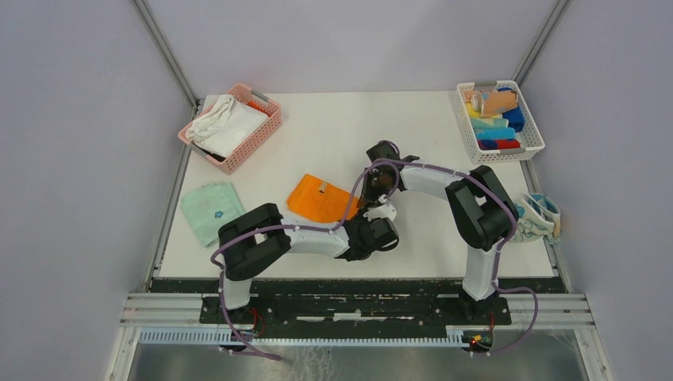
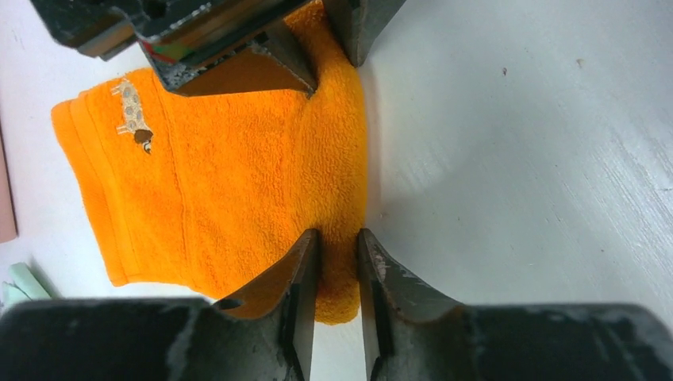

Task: Roll the towels
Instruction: Roll the towel at the center of the board.

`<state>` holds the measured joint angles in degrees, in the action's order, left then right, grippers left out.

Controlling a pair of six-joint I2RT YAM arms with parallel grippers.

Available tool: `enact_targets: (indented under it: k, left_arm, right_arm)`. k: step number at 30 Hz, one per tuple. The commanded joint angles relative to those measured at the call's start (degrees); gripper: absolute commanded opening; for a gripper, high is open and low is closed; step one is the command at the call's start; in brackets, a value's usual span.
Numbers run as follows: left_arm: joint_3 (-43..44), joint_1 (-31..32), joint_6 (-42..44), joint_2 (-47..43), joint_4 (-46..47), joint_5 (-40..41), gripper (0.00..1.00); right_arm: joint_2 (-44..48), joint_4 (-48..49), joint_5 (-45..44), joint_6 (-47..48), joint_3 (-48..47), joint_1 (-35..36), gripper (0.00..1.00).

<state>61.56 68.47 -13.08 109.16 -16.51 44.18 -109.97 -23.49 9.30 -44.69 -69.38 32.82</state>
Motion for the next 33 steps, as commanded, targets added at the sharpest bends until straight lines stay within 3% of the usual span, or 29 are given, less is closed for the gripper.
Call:
enact_targets:
  k: [1,5,9,17,24,33]
  left_arm:
    - [-2.69,-2.75,-5.38,2.46,-4.73,-11.68,0.27]
    - [-5.31,-5.93,-6.43,-0.81,-1.29,-19.51,0.17]
    - [-9.07,-10.74,-7.81,-5.61,3.25,-29.86,0.14]
    - [-17.75,-23.97,-14.62,-12.6,15.09,-58.48,0.11]
    - [-28.93,-36.62,-32.81,-11.52,37.61,-78.73,0.1]
    - [-38.44,-45.0,-53.05,-5.46,63.11,-86.63,0.1]
  right_arm:
    - [1.62,-1.46,1.16,0.9,2.36,-1.1,0.31]
    - [4.68,2.3,4.71,0.24,3.47,-2.18,0.35]
    - [8.44,8.19,8.28,-2.13,5.93,-3.7,0.4]
    - [16.35,22.85,14.73,-6.6,14.81,-6.89,0.54]
    - [14.28,37.29,19.99,-10.34,21.27,-7.36,0.59]
    - [7.02,47.87,22.73,-15.25,23.43,-6.25,0.63]
